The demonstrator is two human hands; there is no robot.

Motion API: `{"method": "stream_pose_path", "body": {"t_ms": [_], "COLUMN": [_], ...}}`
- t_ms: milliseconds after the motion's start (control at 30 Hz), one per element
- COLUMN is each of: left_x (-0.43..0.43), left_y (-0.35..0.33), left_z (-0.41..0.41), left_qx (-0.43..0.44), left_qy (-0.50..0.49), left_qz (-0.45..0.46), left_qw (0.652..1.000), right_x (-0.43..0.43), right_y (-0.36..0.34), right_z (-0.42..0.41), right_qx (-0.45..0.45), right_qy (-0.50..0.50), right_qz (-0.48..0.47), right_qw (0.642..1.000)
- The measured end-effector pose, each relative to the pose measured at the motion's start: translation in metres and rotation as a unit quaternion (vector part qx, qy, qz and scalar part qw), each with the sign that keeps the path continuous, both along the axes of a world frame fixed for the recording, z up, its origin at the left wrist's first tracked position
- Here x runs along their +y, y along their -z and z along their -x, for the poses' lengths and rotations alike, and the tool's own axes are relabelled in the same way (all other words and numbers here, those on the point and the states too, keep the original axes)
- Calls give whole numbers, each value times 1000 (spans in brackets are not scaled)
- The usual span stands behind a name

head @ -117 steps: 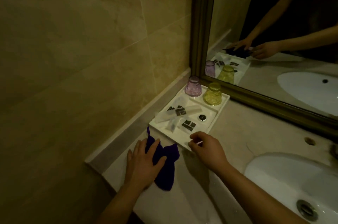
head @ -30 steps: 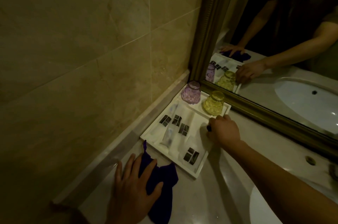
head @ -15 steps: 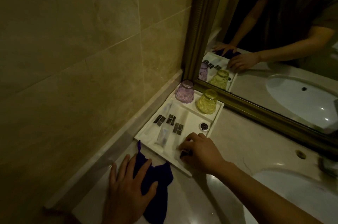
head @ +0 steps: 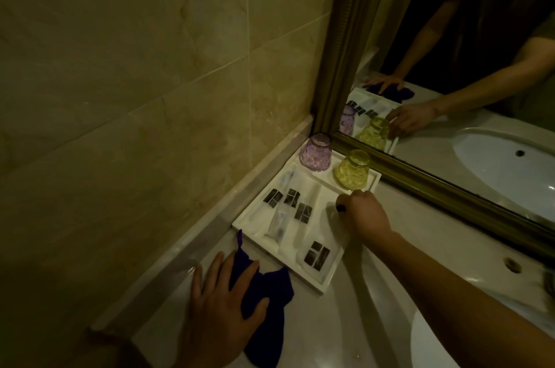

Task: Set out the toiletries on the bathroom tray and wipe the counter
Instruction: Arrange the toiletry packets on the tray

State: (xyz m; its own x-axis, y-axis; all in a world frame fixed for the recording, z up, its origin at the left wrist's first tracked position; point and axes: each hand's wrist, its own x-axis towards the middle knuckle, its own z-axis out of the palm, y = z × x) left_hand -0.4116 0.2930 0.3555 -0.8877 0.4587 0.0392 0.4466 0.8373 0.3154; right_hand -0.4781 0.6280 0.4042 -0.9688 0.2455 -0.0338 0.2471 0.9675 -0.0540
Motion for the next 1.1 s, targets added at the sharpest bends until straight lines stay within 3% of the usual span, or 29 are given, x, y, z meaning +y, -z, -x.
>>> {"method": "stream_pose_path", "body": {"t_ms": [67, 133, 233, 333, 467, 600, 733, 1100], "left_x": [0, 0, 1, 1, 1, 2, 2, 4], "left_y": [0, 0, -2, -4, -3, -5, -8, -9], "left_z": [0, 0, 0, -1, -1, -1, -2, -2], "left_qx": [4, 3, -4, -14, -12, -11, -13, -15], "left_qy": [2, 0, -6, -8, -7, -11, -11, -15], "left_qz": [-4, 2, 22, 21, 14, 18, 15, 19], "left_qw": [1000, 1000, 1000, 1000, 1000, 1000, 1000, 1000], "right_x": [-7, -26, -52, -56, -54, -68, -87, -99], "right_y": [-2, -7, -9, -8, -8, -17, -21, 5], "right_z": [1, 4, 9, 10, 5, 16, 27, 3], "right_qx": [35, 59, 9, -43, -89, -19, -50, 16], "right_qy": [-16, -122, -271, -216, -186, -214, -300, -234], "right_qz": [-14, -4, 41, 81, 28, 58, 18, 72], "right_qw": [999, 991, 962, 972, 978, 975, 953, 969]}}
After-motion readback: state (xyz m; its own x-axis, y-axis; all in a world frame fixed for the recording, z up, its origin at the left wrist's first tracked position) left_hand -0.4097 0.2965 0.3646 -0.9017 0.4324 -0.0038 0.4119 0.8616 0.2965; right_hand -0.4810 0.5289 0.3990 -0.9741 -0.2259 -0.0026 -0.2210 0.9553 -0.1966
